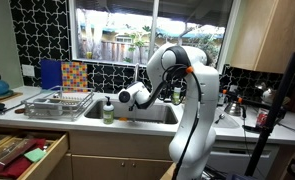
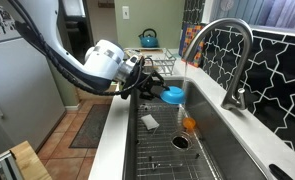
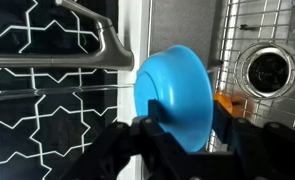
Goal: Pick up the upside down positioned blue bowl and rinse it under the running tap before putting it down in its original position
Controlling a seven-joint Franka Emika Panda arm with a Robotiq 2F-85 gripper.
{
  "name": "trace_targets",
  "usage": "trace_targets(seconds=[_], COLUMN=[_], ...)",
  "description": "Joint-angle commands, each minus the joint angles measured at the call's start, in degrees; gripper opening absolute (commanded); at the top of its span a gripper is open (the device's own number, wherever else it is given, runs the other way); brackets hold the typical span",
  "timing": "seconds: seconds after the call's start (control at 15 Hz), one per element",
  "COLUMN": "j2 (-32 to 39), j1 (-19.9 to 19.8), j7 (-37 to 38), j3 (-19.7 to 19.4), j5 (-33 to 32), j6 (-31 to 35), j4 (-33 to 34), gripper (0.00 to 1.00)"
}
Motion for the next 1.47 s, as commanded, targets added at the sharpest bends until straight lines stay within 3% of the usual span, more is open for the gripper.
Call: trace_targets(seconds=[0.0, 1.13, 1.4], j2=[0.98, -0.14, -0.45], j1=[-1.12, -1.76, -1.79], j7=[-1.03, 2.66, 0.87], j3=[-0.70, -0.89, -0.87], j5=[-0.72, -3.84, -1.20], j6=[2.14, 2.44, 3.58], j4=[0.87, 0.78, 0.24], gripper=[0.29, 0.29, 0.29])
